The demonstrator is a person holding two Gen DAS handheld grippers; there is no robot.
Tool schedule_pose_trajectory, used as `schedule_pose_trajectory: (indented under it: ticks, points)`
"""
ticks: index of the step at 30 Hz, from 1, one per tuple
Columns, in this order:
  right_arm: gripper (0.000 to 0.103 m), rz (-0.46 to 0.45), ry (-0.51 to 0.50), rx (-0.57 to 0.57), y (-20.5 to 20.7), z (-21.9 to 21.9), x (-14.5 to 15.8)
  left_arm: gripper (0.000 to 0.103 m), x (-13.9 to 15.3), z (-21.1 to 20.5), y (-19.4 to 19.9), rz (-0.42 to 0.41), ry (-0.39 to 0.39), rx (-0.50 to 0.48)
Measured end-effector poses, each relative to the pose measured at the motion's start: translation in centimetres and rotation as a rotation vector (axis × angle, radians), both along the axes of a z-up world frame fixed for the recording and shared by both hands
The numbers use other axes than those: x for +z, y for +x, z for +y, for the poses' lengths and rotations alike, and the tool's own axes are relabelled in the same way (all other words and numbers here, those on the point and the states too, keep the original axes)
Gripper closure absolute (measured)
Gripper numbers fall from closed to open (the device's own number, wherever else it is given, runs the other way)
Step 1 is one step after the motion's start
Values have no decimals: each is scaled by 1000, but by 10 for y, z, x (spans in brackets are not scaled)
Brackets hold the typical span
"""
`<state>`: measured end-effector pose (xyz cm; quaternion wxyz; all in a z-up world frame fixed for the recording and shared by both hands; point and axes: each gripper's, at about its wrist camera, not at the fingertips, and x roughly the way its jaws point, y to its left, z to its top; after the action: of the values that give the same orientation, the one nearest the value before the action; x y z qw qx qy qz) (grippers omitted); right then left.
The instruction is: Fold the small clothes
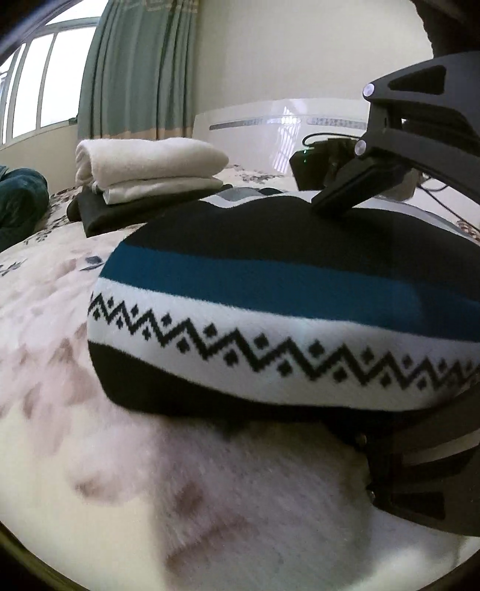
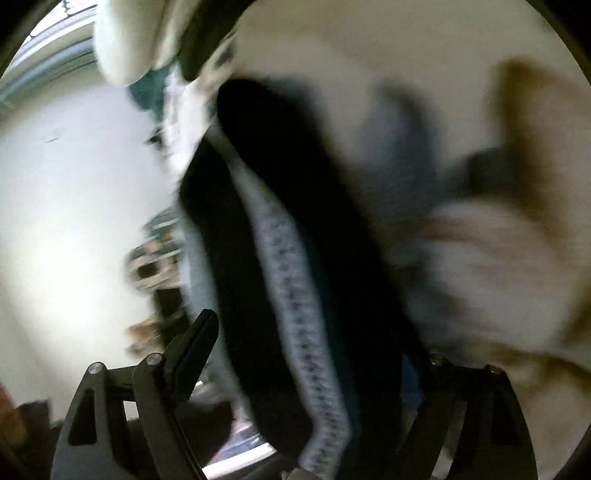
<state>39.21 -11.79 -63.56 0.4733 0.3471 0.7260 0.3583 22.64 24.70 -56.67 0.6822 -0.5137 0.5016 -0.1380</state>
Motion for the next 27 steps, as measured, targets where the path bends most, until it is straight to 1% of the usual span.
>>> schedule_pose_trajectory:
  ticks: [2,4,5,6,7,8,9,10,12,13,18,22,25,27]
  points:
    - [16,11,36,69,-5,23,-7,16,0,1,0,-5,-16,-1]
    - [16,12,63,107,-9,40,-9,17,5,0,-2,-26,-35,-4]
    - [17,15,86,109,-8,49,-8,27,8,-1,1,-40,-45,-7]
    - [26,11,101,113,-9,55,-7,37,9,-2,5,-47,-55,-14]
    - [36,4,115,112,-10,60,-5,52,14,-2,6,-38,-37,-20]
    - [55,-1,122,109,-12,65,-4,61,16,-1,8,-38,-27,-22]
    - [59,-23,102,107,-14,69,-2,64,20,1,10,-39,-28,-23]
    - [65,-51,86,99,-16,73,1,67,26,4,12,-33,-28,-27]
    - [72,-87,71,70,-15,66,12,68,37,6,18,-36,-36,-46]
    - [72,-103,64,59,-15,65,18,68,48,5,25,-46,-8,-73]
    - [74,-154,57,-26,-15,49,61,68,96,-1,61,-99,14,-168]
    - [74,-194,51,-111,3,26,104,68,142,-16,115,-145,39,-240]
    - [74,-242,31,-166,31,7,143,68,175,-28,169,-187,41,-285]
    - [74,-282,14,-205,58,-6,170,68,193,-37,205,-226,54,-317]
